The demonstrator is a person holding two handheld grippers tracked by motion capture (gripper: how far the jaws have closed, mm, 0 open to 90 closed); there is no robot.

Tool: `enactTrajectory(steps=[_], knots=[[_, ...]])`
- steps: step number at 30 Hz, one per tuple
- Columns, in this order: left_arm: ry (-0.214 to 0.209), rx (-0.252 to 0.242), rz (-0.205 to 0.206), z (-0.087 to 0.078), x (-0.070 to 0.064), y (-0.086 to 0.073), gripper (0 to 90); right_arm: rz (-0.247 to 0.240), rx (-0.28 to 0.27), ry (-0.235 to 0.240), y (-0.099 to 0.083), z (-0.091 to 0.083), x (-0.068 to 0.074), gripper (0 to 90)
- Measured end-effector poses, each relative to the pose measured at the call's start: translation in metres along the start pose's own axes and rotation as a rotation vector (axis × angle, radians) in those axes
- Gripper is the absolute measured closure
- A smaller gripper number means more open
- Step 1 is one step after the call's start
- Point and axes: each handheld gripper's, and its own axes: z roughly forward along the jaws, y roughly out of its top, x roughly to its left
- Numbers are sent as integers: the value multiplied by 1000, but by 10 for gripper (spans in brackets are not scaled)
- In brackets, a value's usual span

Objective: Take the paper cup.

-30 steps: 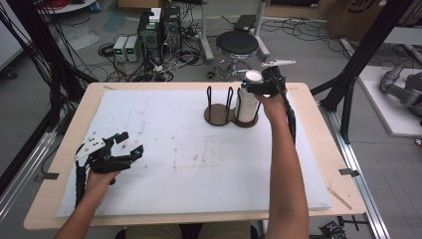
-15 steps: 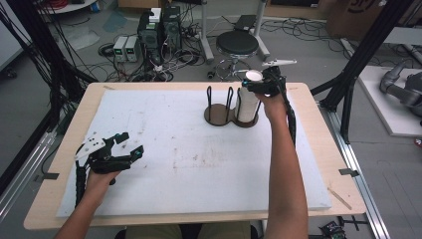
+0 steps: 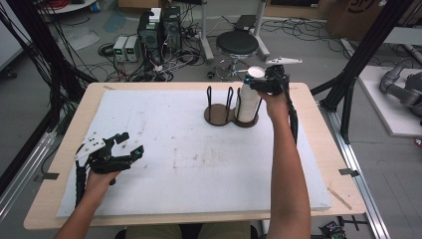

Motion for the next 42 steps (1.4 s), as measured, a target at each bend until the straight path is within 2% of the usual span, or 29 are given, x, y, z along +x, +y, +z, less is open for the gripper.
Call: enactTrajectory(steps=[3, 5, 7, 11, 17, 21, 24, 25, 27, 28, 29, 30, 31, 32, 33, 35, 36, 38, 41, 42], knots=[[-2, -3, -4, 0, 0, 0, 156, 2, -29, -7, 2, -6, -1, 330], [-2, -2, -3, -1, 0, 0, 155, 2, -77, -7, 5, -14, 0, 333], [-3, -4, -4, 0, -1, 0, 156, 5, -95, -1, 6, -17, 0, 335], [-6, -5, -3, 0, -1, 0, 156, -17, -134, -12, 15, -27, 3, 337], [-9, -6, -8, -1, -1, 1, 156, -27, -153, 0, 31, -45, 6, 340], [-11, -11, -9, -1, -2, 1, 156, -26, -155, 4, 33, -54, 7, 340], [-14, -13, -10, -2, -2, 1, 156, -18, -161, 21, 33, -70, 6, 340], [-19, -12, -9, -2, -3, 1, 156, -18, -161, 21, 33, -70, 6, 340], [-28, -11, -9, -1, -3, 1, 156, -27, -163, 33, 32, -86, 9, 339], [-33, -9, -8, -1, -4, 1, 156, -27, -163, 33, 32, -86, 9, 339], [-39, -9, -7, -1, -4, 1, 155, -32, -168, 44, 30, -95, 10, 340], [-45, -12, -11, -1, -5, 1, 155, -32, -168, 44, 30, -95, 10, 340], [-50, -13, -9, 0, -6, 1, 154, -32, -166, 80, 24, -104, 12, 340], [-55, -14, -10, 0, -6, 2, 154, -34, -164, 96, 20, -107, 14, 340], [-60, -16, -8, 0, -7, 2, 154, -34, -164, 96, 20, -107, 14, 340], [-70, -17, -4, 0, -9, 3, 150, -45, -147, 139, 5, -115, 19, 340], [-75, -15, 0, 0, -9, 3, 150, -45, -147, 139, 5, -115, 19, 340], [-80, -15, 1, 1, -11, 3, 149, -65, -141, 191, -12, -121, 24, 340], [-92, -14, 5, 1, -14, 3, 150, -75, -146, 228, -27, -125, 28, 340], [-95, -14, 8, 2, -15, 3, 150, -75, -146, 228, -27, -125, 28, 340]])
